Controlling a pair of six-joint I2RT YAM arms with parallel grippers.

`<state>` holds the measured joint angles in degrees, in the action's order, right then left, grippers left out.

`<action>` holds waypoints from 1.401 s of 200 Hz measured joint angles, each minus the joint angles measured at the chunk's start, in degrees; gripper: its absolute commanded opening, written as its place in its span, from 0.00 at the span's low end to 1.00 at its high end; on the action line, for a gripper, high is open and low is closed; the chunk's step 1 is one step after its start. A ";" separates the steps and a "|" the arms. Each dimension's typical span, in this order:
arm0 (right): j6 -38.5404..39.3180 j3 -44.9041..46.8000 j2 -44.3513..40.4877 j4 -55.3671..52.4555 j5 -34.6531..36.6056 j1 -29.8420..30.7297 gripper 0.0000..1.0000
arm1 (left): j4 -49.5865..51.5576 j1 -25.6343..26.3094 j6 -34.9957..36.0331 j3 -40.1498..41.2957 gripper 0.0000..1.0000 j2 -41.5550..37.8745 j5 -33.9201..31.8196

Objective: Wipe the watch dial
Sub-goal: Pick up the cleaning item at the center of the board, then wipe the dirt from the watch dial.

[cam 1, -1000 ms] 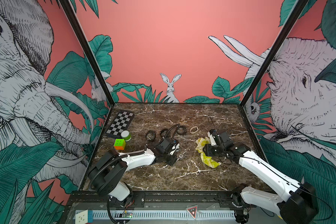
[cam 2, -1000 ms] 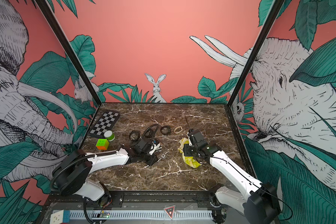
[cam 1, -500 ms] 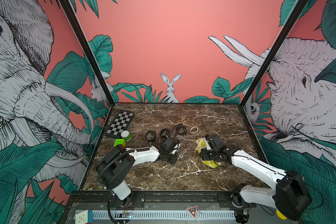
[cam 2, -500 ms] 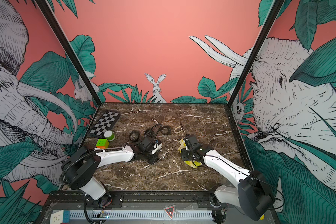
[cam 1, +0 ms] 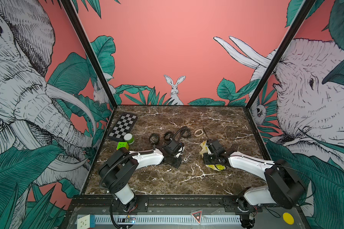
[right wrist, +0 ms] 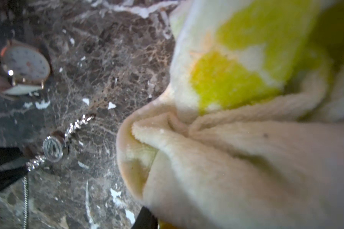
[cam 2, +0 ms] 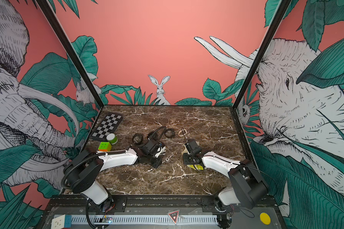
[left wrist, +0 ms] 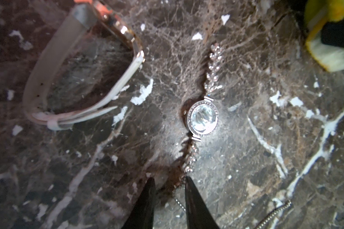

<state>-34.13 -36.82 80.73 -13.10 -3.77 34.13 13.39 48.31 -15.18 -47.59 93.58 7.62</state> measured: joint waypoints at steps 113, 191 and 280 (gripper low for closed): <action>-8.33 5.73 -3.69 18.10 -13.94 0.02 0.00 | -0.02 -0.15 -0.28 0.00 0.00 0.48 1.31; -10.84 2.23 3.39 26.27 -17.46 2.43 0.00 | -1.03 -0.20 -0.35 0.48 0.00 0.48 2.86; -12.68 -3.10 14.84 30.99 -16.55 5.88 0.00 | -2.64 -0.20 -0.98 1.51 0.00 0.24 4.39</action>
<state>-46.81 -39.92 95.57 17.89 -20.32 40.01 10.74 48.12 -16.16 -46.09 93.82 12.01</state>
